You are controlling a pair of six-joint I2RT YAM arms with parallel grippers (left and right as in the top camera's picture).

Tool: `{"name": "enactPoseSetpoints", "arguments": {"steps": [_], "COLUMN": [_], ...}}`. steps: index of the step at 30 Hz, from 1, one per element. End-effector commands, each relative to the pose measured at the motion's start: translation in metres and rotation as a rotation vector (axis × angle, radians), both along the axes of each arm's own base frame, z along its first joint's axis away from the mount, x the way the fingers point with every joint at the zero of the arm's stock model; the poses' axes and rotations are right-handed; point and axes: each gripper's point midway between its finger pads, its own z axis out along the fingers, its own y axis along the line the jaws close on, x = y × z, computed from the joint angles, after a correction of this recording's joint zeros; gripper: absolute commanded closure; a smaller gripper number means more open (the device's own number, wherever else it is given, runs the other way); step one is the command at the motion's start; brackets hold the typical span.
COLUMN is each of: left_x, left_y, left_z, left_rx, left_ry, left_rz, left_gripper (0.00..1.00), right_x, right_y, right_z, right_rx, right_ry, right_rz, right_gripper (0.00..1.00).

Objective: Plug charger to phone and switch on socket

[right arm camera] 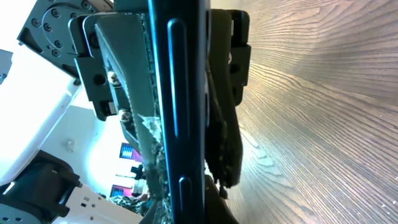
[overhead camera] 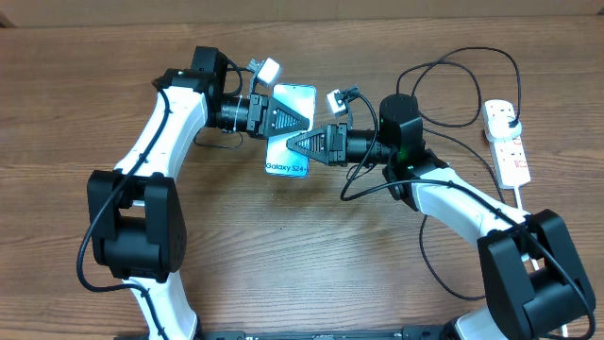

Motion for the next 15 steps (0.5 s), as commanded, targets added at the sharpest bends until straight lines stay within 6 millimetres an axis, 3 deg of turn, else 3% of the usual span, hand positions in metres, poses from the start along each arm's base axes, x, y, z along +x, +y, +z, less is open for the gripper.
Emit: {"name": "enactPoseSetpoints", "arguments": {"steps": [1, 4, 6, 12, 15], "left_x": [-0.008, -0.008, -0.008, -0.005, -0.001], "left_y": [0.005, 0.005, 0.005, 0.004, 0.005], "left_z": [0.049, 0.049, 0.049, 0.042, 0.024], "left_rx": [-0.127, -0.127, -0.128, -0.084, 0.023], "left_ry": [-0.099, -0.104, -0.107, -0.124, -0.137], "left_rz": [-0.009, -0.010, -0.010, -0.003, 0.016], "left_gripper": [0.87, 0.96, 0.96, 0.96, 0.96], "right_x": [0.005, 0.004, 0.003, 0.005, 0.007], "right_y": [-0.004, -0.004, -0.004, -0.007, -0.015], "right_z": [-0.020, -0.021, -0.021, -0.019, -0.016], "right_rx": [-0.031, -0.033, -0.031, -0.025, -0.011], "right_ry": [0.098, 0.105, 0.105, 0.094, 0.090], "right_rz": [-0.047, -0.044, -0.037, -0.038, -0.030], "right_gripper": [0.96, 0.96, 0.92, 0.53, 0.46]}}
